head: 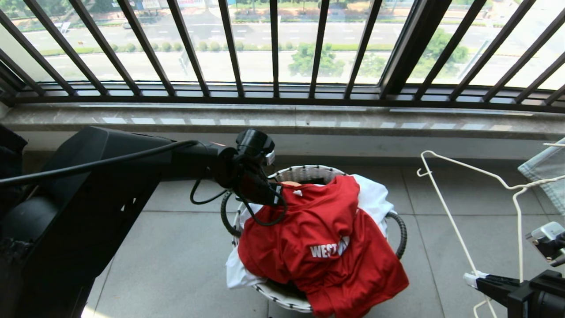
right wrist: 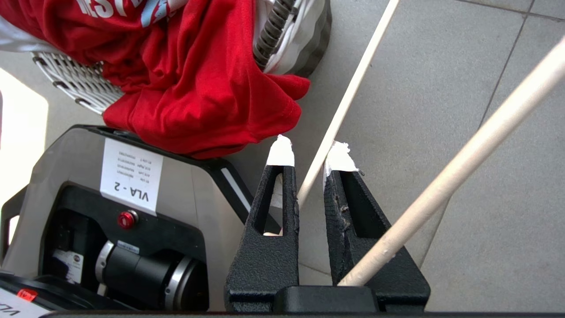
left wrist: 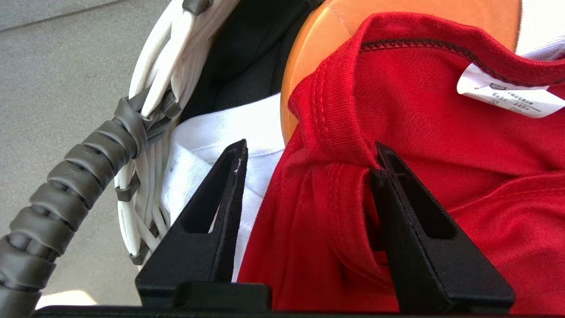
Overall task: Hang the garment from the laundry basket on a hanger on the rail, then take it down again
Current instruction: Pick up clothes from the basket
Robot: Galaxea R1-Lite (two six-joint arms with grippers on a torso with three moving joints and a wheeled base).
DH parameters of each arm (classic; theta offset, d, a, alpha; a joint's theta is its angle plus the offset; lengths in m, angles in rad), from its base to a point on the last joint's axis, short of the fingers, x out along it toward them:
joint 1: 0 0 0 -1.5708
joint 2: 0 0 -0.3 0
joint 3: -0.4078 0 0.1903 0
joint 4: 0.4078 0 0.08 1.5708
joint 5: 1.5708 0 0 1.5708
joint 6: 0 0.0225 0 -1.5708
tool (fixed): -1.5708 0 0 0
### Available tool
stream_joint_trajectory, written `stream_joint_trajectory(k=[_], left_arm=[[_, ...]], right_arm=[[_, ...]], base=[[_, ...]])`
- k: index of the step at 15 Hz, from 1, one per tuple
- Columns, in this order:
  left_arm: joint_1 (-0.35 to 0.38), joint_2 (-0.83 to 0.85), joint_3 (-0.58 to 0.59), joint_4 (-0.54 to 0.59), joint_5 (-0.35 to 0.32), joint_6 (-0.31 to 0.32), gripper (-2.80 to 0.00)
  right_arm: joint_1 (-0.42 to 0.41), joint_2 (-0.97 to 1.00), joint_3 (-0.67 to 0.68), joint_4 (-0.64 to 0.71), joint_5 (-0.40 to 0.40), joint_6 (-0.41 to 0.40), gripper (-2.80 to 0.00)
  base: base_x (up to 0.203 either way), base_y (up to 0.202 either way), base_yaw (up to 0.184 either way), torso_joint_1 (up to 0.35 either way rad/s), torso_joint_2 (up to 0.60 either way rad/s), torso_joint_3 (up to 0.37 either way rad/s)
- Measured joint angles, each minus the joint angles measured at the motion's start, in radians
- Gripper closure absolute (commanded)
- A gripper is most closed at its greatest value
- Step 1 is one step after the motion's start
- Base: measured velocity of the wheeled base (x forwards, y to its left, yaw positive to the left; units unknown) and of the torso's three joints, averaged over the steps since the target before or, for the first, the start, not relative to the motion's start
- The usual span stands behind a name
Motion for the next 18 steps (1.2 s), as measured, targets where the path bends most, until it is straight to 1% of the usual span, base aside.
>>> stream_joint_trajectory(k=[4, 6, 10, 11, 13, 17, 18], left_arm=[[0.0, -0.015, 0.005, 0.001, 0.004, -0.003, 0.0], [-0.006, -0.032, 0.01, 0.02, 0.003, -0.013, 0.0], [-0.032, -0.113, 0.015, 0.164, 0.002, -0.025, 0.0], [-0.044, -0.138, 0.016, 0.189, 0.002, -0.037, 0.0], [-0.066, -0.181, 0.016, 0.202, 0.008, -0.061, 0.0], [-0.108, -0.257, 0.063, 0.206, 0.058, -0.058, 0.0], [-0.117, -0.273, 0.082, 0.207, 0.061, -0.055, 0.0]], right_arm=[[0.0, 0.0, 0.0, 0.0, 0.0, 0.0, 0.0], [0.0, 0.001, 0.0, 0.0, 0.0, 0.0, 0.0], [0.0, 0.003, 0.0, 0.0, 0.0, 0.0, 0.0], [0.0, 0.004, 0.0, 0.0, 0.0, 0.0, 0.0], [0.0, 0.004, 0.0, 0.0, 0.0, 0.0, 0.0], [0.0, 0.004, 0.0, 0.0, 0.0, 0.0, 0.0], [0.0, 0.004, 0.0, 0.0, 0.0, 0.0, 0.0]], base=[[0.0, 0.0, 0.0, 0.0, 0.0, 0.0], [0.0, 0.0, 0.0, 0.0, 0.0, 0.0], [0.0, 0.0, 0.0, 0.0, 0.0, 0.0], [0.0, 0.0, 0.0, 0.0, 0.0, 0.0], [0.0, 0.0, 0.0, 0.0, 0.0, 0.0], [0.0, 0.0, 0.0, 0.0, 0.0, 0.0], [0.0, 0.0, 0.0, 0.0, 0.0, 0.0]])
